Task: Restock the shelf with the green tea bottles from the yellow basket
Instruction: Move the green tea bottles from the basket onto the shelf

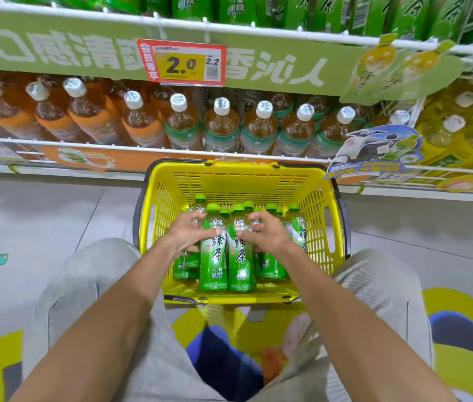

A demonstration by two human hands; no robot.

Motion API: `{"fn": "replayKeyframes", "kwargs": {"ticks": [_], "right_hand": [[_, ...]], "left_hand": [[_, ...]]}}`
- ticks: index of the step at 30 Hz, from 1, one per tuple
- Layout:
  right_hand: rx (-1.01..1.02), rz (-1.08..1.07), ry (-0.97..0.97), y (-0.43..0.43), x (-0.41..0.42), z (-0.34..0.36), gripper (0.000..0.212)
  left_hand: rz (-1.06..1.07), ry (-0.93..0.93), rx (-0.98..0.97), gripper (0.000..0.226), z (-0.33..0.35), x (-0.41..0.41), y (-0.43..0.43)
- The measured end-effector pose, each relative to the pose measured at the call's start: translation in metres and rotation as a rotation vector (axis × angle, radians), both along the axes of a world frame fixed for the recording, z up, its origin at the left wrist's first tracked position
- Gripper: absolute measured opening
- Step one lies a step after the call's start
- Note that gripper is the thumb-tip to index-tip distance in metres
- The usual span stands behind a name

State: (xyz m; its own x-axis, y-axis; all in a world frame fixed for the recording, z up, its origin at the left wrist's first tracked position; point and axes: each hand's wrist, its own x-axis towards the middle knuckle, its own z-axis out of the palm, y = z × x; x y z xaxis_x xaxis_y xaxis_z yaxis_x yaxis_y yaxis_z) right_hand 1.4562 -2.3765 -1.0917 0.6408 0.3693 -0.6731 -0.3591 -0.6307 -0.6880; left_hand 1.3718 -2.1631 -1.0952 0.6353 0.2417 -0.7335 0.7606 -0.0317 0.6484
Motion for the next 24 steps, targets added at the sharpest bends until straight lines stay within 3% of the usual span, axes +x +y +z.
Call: {"fn": "replayKeyframes", "kwargs": {"ticks": [6,12,18,24], "right_hand": [[0.013,-0.070,-0.026,0.001,-0.004,-0.003,0.061],[0.077,-0.106,-0.247,-0.002,-0.009,0.038,0.068],[0.233,-0.120,-0.456,0.005,0.012,0.137,0.065],[0.414,-0.138,-0.660,0.007,0.046,0.256,0.064]], "left_hand": [[-0.043,-0.027,0.073,0.092,0.004,0.000,-0.005],[0.052,-0.196,0.042,0.087,0.042,-0.009,0.000],[0.055,-0.400,0.161,0.073,0.143,0.010,0.008],[-0.022,-0.722,0.316,0.082,0.271,0.039,0.013]]}}
